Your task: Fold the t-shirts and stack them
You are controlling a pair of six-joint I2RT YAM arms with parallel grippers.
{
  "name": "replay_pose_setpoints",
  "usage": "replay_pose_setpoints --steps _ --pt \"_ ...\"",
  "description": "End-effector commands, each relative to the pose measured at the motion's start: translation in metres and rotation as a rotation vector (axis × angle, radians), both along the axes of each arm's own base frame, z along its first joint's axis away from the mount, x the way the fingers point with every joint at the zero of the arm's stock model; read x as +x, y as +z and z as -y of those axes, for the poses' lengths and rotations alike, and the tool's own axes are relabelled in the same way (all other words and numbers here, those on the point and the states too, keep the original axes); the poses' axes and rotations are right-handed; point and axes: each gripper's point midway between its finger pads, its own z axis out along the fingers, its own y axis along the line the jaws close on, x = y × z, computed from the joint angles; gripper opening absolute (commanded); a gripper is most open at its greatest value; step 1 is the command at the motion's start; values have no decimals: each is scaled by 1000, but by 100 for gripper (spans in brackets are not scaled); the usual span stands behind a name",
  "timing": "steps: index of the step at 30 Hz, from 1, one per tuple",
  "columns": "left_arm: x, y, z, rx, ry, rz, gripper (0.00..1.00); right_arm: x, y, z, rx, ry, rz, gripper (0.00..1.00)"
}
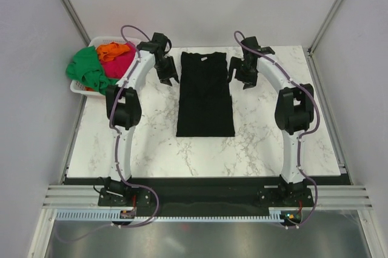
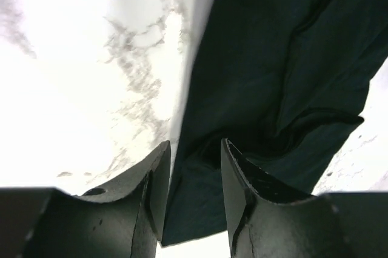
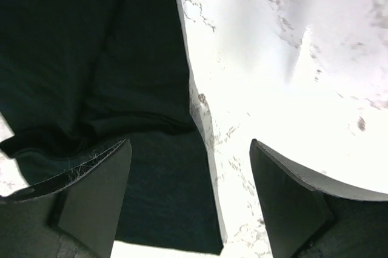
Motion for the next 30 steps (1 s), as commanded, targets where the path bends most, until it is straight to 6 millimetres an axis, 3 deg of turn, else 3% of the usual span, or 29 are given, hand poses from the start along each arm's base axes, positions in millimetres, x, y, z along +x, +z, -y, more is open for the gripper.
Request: replay_pose_setpoints --steps 1,2,3,4,5,6,7,9,10,12,14,15,16,18,19,25,29,30 --pt "-34 42 -20 56 -33 13 46 -16 53 -2 21 18 73 86" --pt "-38 60 -21 44 -27 63 46 -29 53 1 19 17 72 86" --pt "-46 60 -21 35 -30 66 46 -38 52 -2 34 31 71 86" --pt "-67 38 -22 31 -30 -3 45 -46 50 -3 48 37 69 86" --pt "-76 40 -22 17 -27 1 45 -63 44 -1 58 46 60 86" --pt "-79 56 -20 -13 -25 64 45 -73 41 -5 86 64 47 86" --pt "-101 41 -19 -25 -31 12 45 -95 22 -2 84 71 -11 86" --pt "-122 40 -13 -62 -58 35 45 -114 24 -8 136 104 -7 86" --pt "-129 40 -9 -86 -75 42 46 -136 5 -5 140 110 -65 86" --pt "-135 41 -3 -121 -102 84 46 -150 3 -7 171 119 -60 85" --pt "-157 30 -4 -145 -111 65 46 -169 -10 -7 191 122 -87 84" --pt "-170 15 -6 -152 -108 33 46 -174 -14 -9 201 127 -97 82" --pt "-170 22 -1 -193 -120 74 49 -183 -21 -11 219 132 -121 82" --pt "-184 7 -1 -217 -109 52 56 -185 -26 -15 233 136 -119 79" --pt "-183 11 1 -237 -111 92 57 -186 -32 -16 242 136 -122 78" --pt "-203 -15 -4 -238 -87 43 56 -199 -60 -18 247 140 -187 67" --pt "-209 -26 -2 -262 -83 45 56 -203 -67 -19 246 138 -185 58" --pt "-215 -35 -3 -262 -75 19 56 -205 -69 -19 247 136 -191 51"
